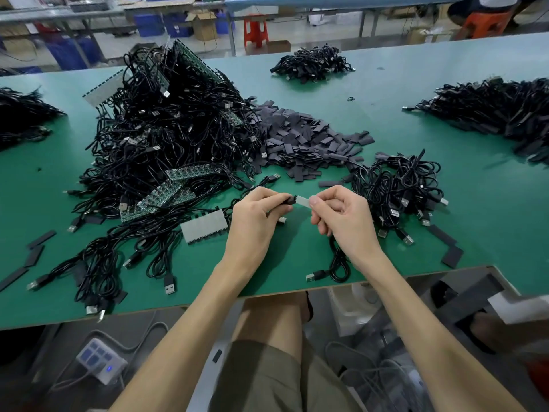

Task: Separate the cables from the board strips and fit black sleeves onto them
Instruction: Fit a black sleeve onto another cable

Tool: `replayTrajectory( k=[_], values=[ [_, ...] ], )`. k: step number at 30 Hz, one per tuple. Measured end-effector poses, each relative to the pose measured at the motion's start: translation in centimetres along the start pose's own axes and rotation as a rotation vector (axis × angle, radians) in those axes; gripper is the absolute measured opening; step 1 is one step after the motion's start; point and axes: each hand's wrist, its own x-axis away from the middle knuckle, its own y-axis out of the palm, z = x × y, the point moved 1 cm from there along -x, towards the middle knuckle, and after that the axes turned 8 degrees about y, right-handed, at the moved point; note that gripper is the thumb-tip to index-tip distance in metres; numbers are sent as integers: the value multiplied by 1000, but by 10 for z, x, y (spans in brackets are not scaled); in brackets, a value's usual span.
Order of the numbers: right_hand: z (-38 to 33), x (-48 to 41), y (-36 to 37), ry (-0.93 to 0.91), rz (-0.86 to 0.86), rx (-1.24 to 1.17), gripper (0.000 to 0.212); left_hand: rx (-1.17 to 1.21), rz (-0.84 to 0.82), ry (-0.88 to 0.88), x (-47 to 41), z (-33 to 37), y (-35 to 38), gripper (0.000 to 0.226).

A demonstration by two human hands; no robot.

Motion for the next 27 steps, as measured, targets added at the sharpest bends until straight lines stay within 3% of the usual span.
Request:
replayTrajectory(
  k=[11, 19, 27],
  values=[
    [2, 0, 0, 19, -36, 5, 16, -165, -32, 67, 4, 3, 2, 22],
    [4, -1, 0, 47, -74, -3, 14, -18, -73, -8, 4, 4, 0, 22],
    [7, -1, 0, 39, -30, 16, 14, -55, -188, 69, 5, 8, -4, 27]
  ],
)
